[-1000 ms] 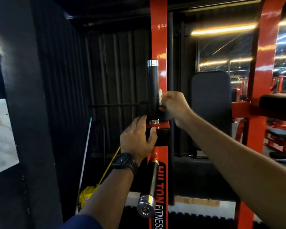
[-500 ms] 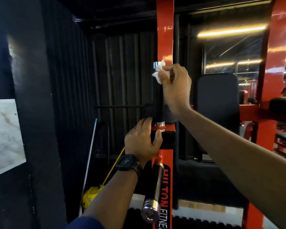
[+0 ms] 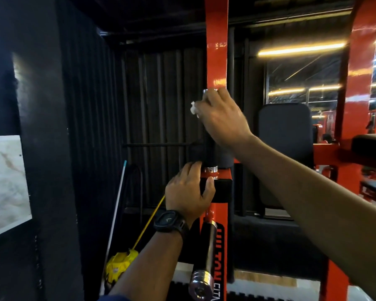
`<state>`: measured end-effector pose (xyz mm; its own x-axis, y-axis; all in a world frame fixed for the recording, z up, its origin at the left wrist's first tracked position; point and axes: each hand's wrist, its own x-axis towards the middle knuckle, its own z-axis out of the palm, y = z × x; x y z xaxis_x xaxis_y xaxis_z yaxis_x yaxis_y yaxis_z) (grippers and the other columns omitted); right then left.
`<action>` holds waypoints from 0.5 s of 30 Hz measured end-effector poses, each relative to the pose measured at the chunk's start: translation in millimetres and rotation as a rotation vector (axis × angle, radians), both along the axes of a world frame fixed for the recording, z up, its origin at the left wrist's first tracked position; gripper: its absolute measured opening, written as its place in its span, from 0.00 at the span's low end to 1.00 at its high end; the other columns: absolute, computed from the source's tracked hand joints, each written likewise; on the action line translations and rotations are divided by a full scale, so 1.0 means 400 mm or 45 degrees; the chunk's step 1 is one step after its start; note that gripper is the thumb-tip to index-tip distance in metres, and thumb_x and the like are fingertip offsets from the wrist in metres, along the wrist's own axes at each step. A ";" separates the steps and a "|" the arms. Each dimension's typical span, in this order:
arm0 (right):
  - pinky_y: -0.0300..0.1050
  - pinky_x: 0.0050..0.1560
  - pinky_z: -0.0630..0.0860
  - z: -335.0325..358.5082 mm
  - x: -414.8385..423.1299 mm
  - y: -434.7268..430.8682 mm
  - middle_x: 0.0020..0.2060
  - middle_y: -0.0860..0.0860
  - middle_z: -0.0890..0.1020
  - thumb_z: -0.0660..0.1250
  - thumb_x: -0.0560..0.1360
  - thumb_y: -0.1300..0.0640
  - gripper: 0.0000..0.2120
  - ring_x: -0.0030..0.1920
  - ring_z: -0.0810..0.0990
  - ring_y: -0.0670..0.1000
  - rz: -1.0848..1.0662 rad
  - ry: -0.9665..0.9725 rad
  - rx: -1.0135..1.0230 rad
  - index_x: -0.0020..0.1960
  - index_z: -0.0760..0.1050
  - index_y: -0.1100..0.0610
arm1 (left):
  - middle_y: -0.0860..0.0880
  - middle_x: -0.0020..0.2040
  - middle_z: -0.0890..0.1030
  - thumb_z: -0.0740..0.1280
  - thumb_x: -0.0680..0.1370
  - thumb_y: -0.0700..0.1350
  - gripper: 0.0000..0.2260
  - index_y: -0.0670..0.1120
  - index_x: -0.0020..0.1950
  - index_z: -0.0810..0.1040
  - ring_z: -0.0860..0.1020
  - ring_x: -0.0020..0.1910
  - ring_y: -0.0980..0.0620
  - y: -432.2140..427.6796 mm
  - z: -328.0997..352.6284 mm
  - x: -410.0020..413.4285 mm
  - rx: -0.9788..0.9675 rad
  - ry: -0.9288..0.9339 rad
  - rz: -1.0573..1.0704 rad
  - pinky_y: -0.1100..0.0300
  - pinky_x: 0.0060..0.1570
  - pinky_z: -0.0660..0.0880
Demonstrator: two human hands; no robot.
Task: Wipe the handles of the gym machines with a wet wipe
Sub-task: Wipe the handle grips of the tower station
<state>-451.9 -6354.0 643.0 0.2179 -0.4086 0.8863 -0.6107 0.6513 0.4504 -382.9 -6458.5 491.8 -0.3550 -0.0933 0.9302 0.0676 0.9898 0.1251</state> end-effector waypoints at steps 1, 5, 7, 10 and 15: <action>0.46 0.51 0.74 0.011 0.010 -0.007 0.51 0.55 0.76 0.69 0.76 0.63 0.09 0.52 0.73 0.56 0.030 -0.081 -0.099 0.55 0.81 0.56 | 0.43 0.57 0.82 0.56 0.79 0.56 0.25 0.40 0.65 0.77 0.83 0.49 0.45 -0.001 0.001 0.000 0.004 -0.007 0.000 0.51 0.42 0.80; 0.51 0.58 0.75 -0.048 0.038 -0.025 0.56 0.57 0.76 0.69 0.75 0.62 0.10 0.57 0.74 0.58 -0.144 -0.059 0.163 0.56 0.80 0.59 | 0.44 0.56 0.82 0.56 0.78 0.56 0.24 0.41 0.63 0.77 0.83 0.48 0.45 -0.001 0.001 0.000 0.003 -0.007 -0.011 0.50 0.40 0.80; 0.52 0.58 0.75 -0.086 0.046 -0.005 0.57 0.57 0.76 0.70 0.74 0.60 0.10 0.57 0.75 0.57 -0.197 -0.017 0.303 0.55 0.80 0.59 | 0.45 0.54 0.82 0.56 0.78 0.56 0.24 0.41 0.62 0.78 0.83 0.47 0.45 -0.002 -0.001 -0.002 -0.003 0.000 -0.019 0.52 0.39 0.79; 0.50 0.55 0.77 -0.084 0.051 0.006 0.54 0.57 0.77 0.72 0.72 0.61 0.09 0.53 0.75 0.56 -0.097 -0.124 0.144 0.52 0.81 0.59 | 0.44 0.54 0.82 0.56 0.78 0.56 0.24 0.40 0.62 0.78 0.83 0.47 0.44 -0.003 -0.002 -0.005 -0.013 0.010 0.003 0.52 0.39 0.79; 0.44 0.46 0.78 -0.155 0.044 0.017 0.50 0.53 0.74 0.73 0.72 0.61 0.05 0.49 0.73 0.52 -0.047 -0.198 0.333 0.47 0.81 0.56 | 0.45 0.49 0.81 0.57 0.78 0.56 0.22 0.41 0.58 0.78 0.82 0.42 0.43 -0.006 -0.005 -0.006 -0.030 0.031 -0.008 0.52 0.35 0.78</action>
